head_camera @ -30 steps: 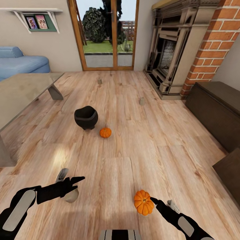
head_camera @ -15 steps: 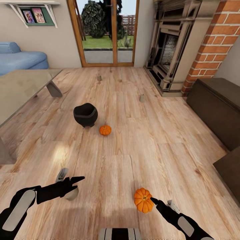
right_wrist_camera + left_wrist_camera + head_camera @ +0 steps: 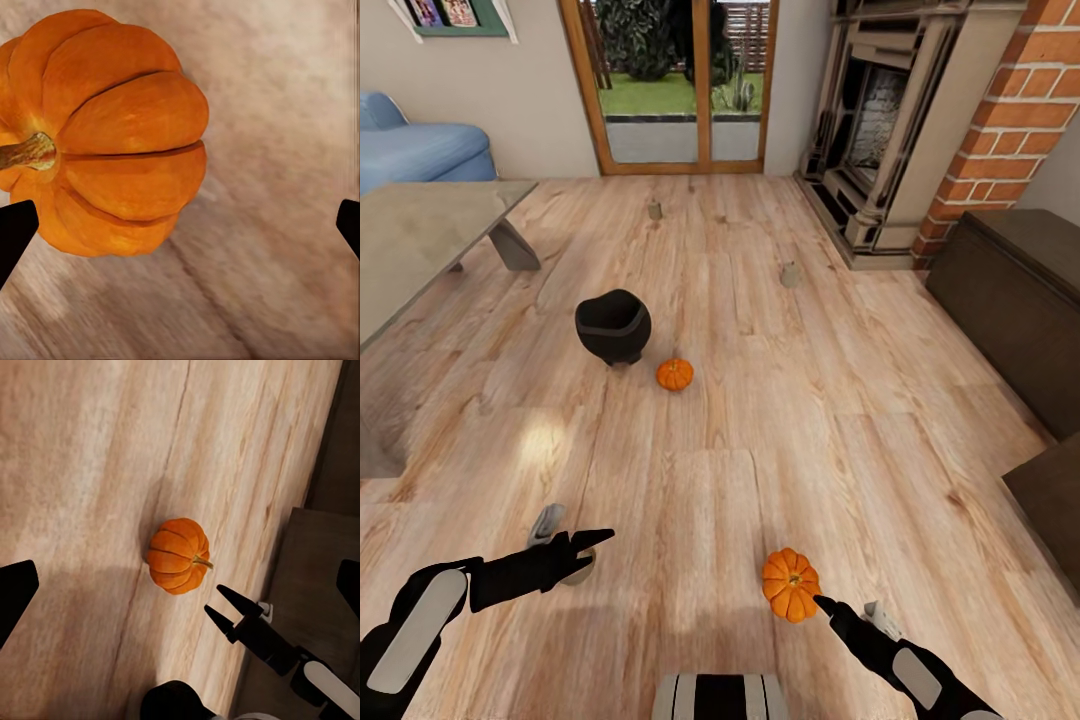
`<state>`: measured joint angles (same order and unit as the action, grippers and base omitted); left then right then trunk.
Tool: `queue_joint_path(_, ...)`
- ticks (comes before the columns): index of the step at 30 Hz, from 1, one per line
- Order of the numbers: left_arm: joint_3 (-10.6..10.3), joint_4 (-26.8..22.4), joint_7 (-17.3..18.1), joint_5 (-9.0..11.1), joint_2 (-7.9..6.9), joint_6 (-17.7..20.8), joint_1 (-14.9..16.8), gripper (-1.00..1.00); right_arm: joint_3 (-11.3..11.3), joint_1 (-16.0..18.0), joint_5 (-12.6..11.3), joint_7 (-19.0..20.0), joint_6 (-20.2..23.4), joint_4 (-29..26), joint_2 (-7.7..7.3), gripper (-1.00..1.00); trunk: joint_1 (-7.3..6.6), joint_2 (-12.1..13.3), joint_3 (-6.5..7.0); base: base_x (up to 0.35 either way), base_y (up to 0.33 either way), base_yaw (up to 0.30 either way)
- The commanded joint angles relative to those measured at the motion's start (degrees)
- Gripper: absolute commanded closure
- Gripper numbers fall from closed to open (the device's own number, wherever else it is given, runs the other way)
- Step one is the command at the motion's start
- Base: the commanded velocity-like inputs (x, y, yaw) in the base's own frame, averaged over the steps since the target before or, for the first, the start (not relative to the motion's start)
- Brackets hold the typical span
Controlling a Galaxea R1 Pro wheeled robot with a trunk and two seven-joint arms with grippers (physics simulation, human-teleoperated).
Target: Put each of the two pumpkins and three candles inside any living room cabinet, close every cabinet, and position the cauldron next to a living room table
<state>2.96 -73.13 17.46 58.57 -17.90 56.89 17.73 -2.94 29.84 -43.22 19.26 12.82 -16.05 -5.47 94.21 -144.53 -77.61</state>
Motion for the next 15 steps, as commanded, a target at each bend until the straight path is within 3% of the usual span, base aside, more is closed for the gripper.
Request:
queue_joint_path(1, 0.1, 0.01, 0.47, -0.37, -0.01, 0.24, 0.03, -1.0, -0.31, 0.03, -0.27, 0.1, 0.45, -0.04, 0.01, -1.0, -0.01, -0.02, -0.04, 0.0, 0.0, 0.0)
queue_joint_path(15, 0.15, 0.01, 0.47, -0.38, -0.03, 0.24, 0.03, -1.0, -0.31, 0.0, -0.28, 0.08, 0.45, -0.08, 0.35, -1.0, -0.01, -0.02, -0.04, 0.031, 0.018, 0.0)
